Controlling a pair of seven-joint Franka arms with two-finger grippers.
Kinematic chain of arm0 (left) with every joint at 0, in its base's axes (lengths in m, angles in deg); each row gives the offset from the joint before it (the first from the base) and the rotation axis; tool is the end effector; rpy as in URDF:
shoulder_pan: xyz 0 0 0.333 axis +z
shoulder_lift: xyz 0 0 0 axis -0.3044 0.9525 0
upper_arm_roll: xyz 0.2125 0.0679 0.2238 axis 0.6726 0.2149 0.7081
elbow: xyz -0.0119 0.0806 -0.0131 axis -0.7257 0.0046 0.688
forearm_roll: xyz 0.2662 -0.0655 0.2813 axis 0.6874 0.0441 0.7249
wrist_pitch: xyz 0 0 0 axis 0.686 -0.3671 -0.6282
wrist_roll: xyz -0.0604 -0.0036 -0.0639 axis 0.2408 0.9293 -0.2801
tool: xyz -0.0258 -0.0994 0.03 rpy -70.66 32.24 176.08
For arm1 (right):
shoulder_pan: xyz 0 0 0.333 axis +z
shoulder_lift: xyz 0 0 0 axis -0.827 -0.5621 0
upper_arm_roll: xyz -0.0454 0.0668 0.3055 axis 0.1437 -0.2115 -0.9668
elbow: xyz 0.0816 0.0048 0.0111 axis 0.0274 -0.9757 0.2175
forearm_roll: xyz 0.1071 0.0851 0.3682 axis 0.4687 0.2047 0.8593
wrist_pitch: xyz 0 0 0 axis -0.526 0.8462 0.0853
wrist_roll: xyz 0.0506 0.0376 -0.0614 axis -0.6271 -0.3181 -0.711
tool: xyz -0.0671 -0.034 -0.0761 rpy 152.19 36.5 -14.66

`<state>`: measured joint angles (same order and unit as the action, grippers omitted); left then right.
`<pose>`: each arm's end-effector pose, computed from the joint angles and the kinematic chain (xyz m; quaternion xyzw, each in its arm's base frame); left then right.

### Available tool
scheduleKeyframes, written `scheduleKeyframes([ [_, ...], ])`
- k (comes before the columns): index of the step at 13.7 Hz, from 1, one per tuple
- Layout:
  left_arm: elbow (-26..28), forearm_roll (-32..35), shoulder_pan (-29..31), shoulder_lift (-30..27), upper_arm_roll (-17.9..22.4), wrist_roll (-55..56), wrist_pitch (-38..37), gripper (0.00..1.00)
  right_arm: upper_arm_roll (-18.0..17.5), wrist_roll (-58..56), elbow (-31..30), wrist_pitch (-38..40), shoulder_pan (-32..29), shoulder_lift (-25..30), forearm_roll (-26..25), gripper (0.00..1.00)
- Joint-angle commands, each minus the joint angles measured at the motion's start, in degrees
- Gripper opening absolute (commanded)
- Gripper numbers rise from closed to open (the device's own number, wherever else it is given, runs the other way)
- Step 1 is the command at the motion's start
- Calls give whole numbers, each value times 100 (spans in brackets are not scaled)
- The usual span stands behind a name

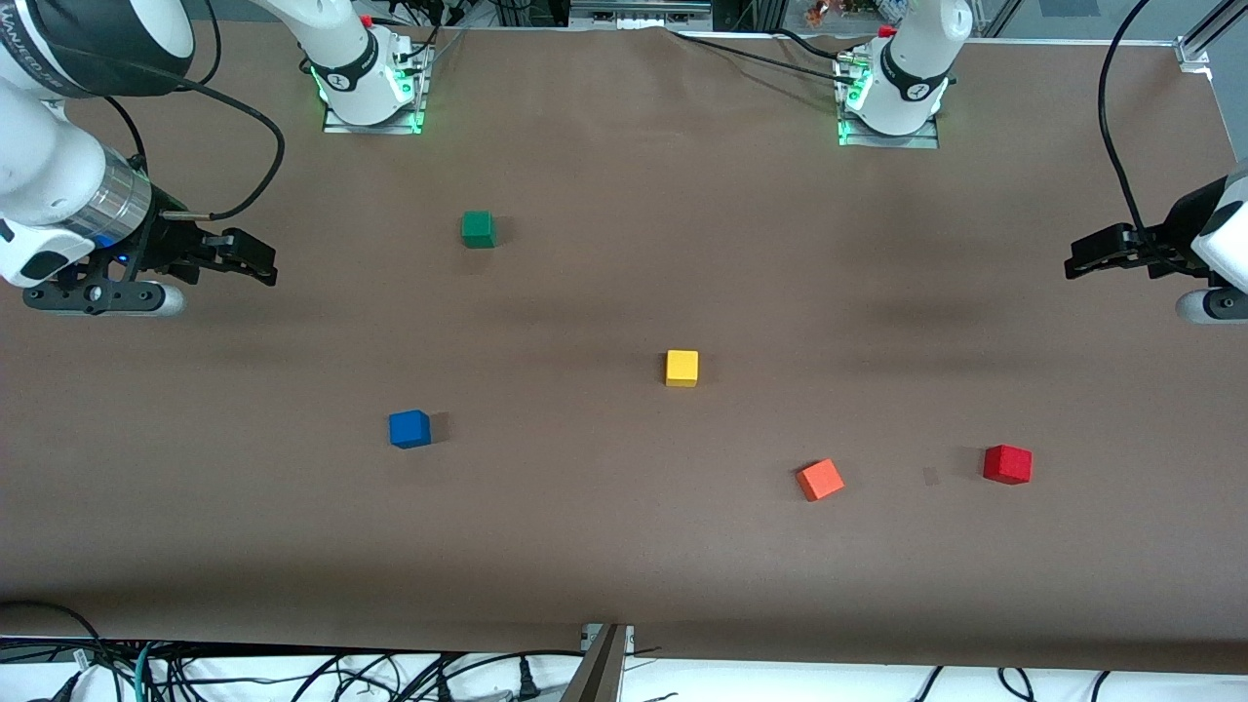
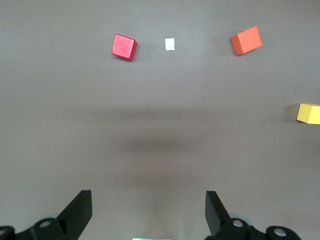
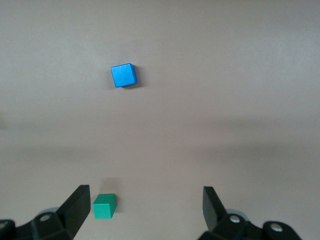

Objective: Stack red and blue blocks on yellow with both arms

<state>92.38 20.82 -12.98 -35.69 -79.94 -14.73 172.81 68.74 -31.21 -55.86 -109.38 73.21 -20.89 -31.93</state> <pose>0.5888 0.0199 0.5837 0.9969 0.0209 -0.0758 0.0090 0.5840 0.0811 0.5555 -0.9995 0.0116 0.0256 0.0117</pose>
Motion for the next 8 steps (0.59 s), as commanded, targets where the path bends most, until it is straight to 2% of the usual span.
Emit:
scheduleKeyframes([
  [1, -173, -40, 44, 88, -3, -99, -56, 100, -27, -69, 50, 39, -1, 80, -100, 99],
  [8, -330, -58, 71, 421, 15, -161, 5, 100, -18, -60, 77, 48, -1, 71, -100, 99],
])
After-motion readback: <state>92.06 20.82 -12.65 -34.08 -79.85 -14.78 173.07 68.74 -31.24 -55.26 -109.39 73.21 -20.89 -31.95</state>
